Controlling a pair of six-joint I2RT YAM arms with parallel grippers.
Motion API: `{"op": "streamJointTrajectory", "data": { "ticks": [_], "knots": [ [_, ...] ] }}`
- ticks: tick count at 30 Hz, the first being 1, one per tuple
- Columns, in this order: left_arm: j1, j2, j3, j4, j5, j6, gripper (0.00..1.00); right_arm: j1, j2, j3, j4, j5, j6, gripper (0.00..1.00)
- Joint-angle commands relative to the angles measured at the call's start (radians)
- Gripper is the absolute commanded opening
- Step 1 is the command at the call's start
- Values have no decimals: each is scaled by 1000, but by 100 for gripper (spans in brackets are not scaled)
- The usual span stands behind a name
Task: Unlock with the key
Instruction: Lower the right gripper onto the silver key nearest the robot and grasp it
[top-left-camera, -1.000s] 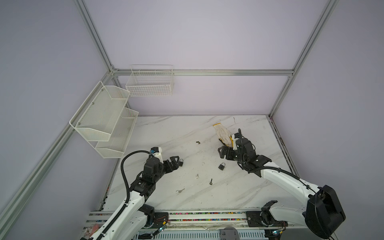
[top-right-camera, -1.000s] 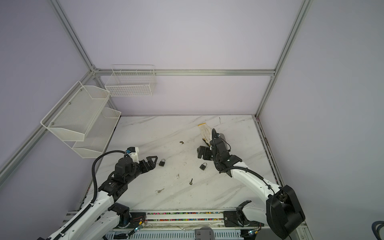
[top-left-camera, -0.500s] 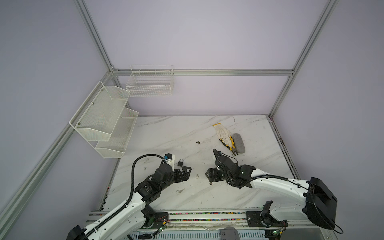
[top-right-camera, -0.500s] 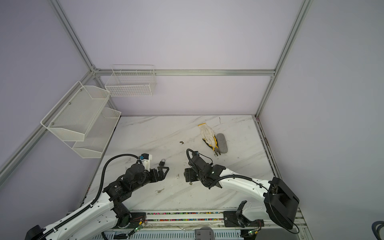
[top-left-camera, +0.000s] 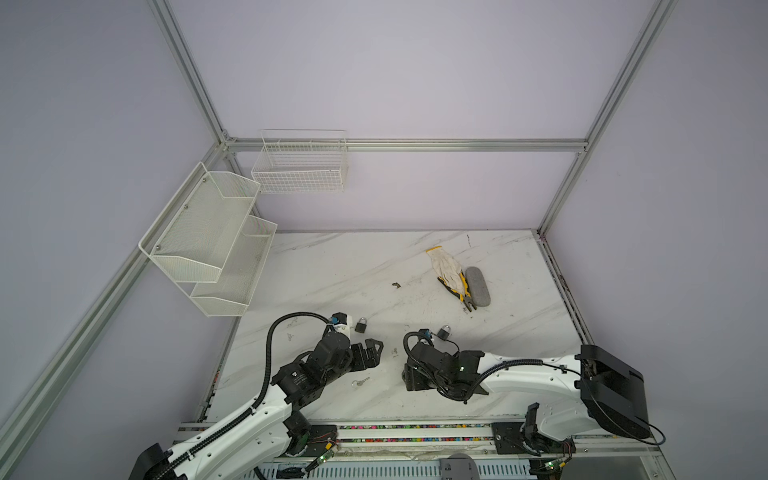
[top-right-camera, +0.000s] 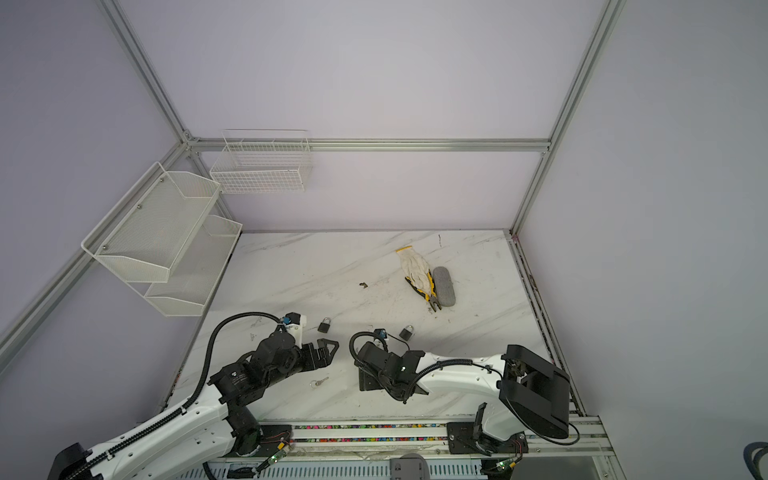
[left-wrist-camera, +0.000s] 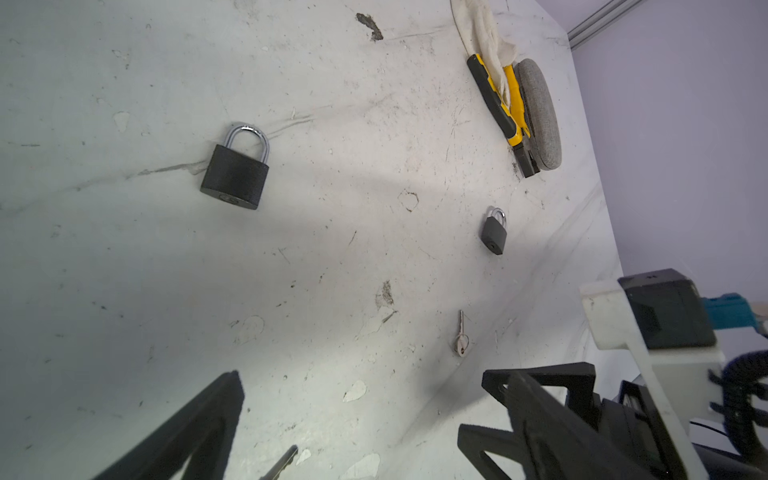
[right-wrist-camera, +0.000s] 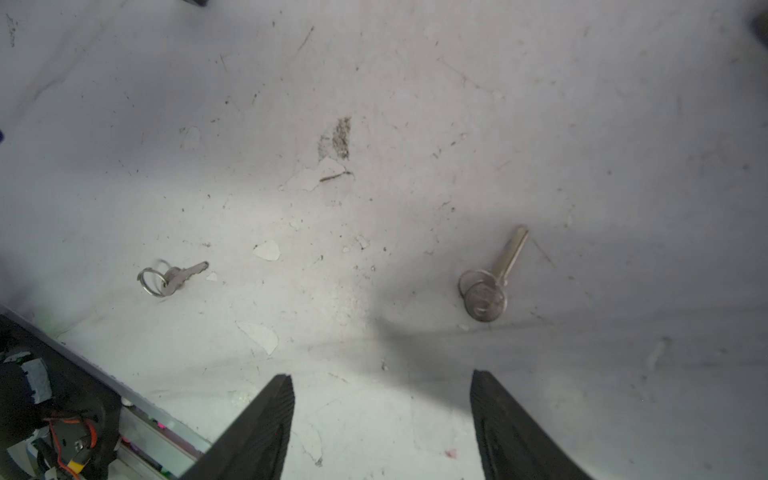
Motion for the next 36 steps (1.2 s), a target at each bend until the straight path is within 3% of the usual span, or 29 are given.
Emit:
{"op": "streamJointTrajectory", "data": {
  "ticks": [1, 10, 20, 36],
  "knots": [
    [-4, 5, 101, 1, -6, 5, 100, 22, 30, -12, 57, 33, 65, 70],
    [-3, 10, 104, -2, -16, 8, 100, 22, 75, -21, 73, 57, 75, 71],
    [-4, 33, 116, 2, -30, 10, 100, 3, 103, -36, 84, 101, 56, 79],
    [-6, 39, 121, 12, -45, 22, 100, -162, 148, -8, 106, 101, -111, 83]
  ]
}}
